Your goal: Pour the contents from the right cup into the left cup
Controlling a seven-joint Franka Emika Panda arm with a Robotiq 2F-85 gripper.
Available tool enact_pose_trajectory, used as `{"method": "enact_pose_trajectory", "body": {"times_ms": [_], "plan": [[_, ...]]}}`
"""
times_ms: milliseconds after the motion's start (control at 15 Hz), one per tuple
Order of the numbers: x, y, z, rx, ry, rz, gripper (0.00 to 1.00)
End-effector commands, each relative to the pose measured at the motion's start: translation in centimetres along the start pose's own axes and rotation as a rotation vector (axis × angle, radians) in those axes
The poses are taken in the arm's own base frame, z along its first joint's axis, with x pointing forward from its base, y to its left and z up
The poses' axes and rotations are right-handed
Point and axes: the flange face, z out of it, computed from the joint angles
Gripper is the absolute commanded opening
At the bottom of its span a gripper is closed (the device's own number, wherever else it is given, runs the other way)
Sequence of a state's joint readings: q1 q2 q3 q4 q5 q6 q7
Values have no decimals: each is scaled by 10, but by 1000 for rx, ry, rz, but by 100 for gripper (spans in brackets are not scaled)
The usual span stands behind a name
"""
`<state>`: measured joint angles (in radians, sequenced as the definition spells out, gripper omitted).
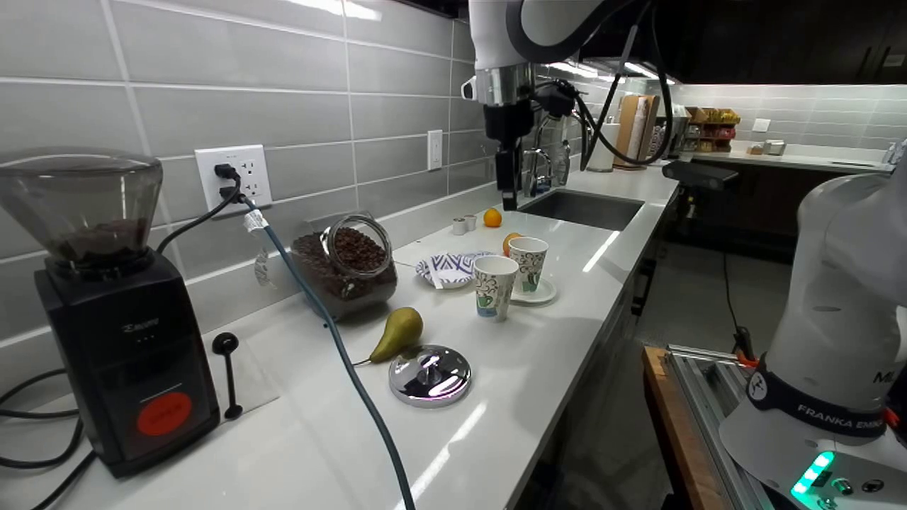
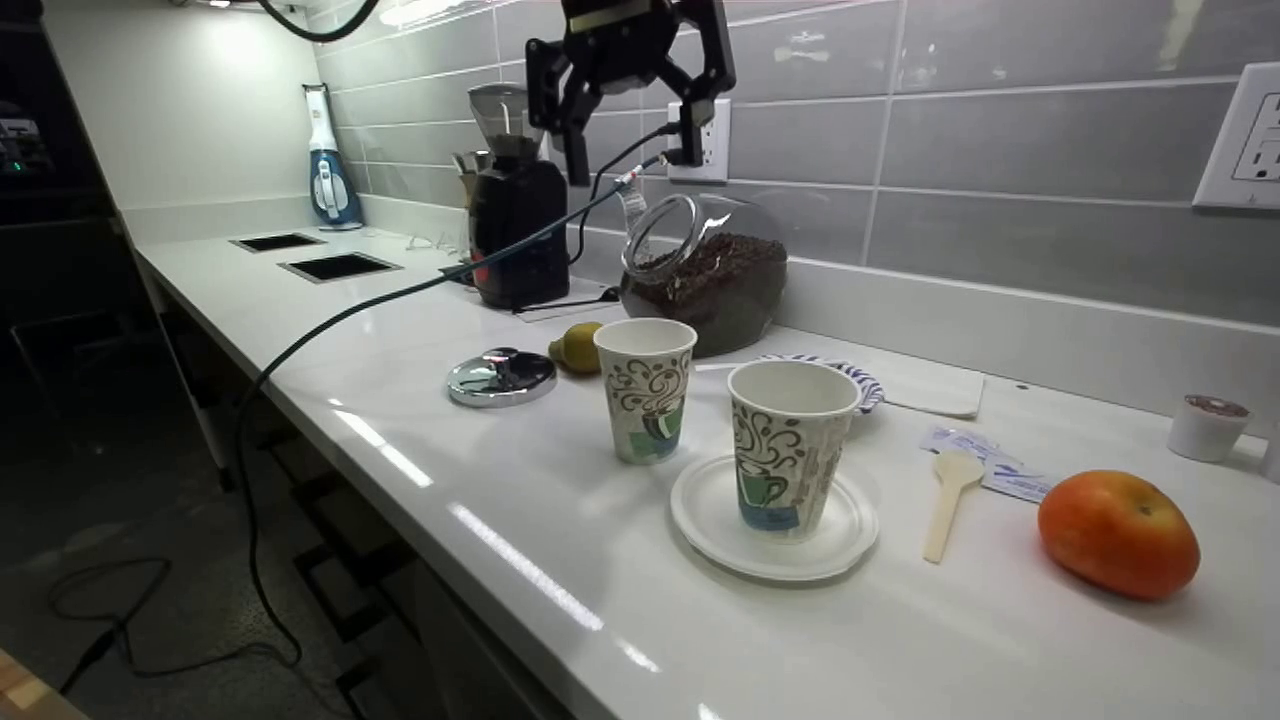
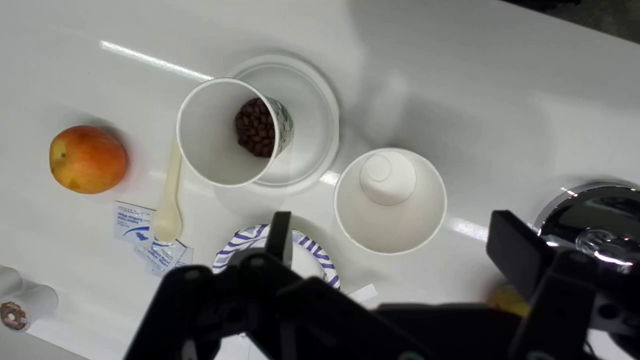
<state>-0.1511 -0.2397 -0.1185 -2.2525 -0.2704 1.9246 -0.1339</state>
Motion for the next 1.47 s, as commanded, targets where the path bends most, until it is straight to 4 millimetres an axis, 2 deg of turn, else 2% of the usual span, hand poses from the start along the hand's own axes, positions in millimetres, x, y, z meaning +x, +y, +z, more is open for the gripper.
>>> {"method": "enact_pose_trajectory", "body": {"times_ms": [0, 267, 533, 733, 1067, 1400], "plan": [[0, -6, 7, 15, 38, 18, 100], [-17, 2, 19, 29, 89, 98, 100], [-42, 12, 36, 87, 169, 206, 100], [-63, 27, 51, 96, 207, 260, 100], [-87, 55, 78, 118, 234, 194, 100], [-91, 83, 112, 161, 381, 52, 100]]}}
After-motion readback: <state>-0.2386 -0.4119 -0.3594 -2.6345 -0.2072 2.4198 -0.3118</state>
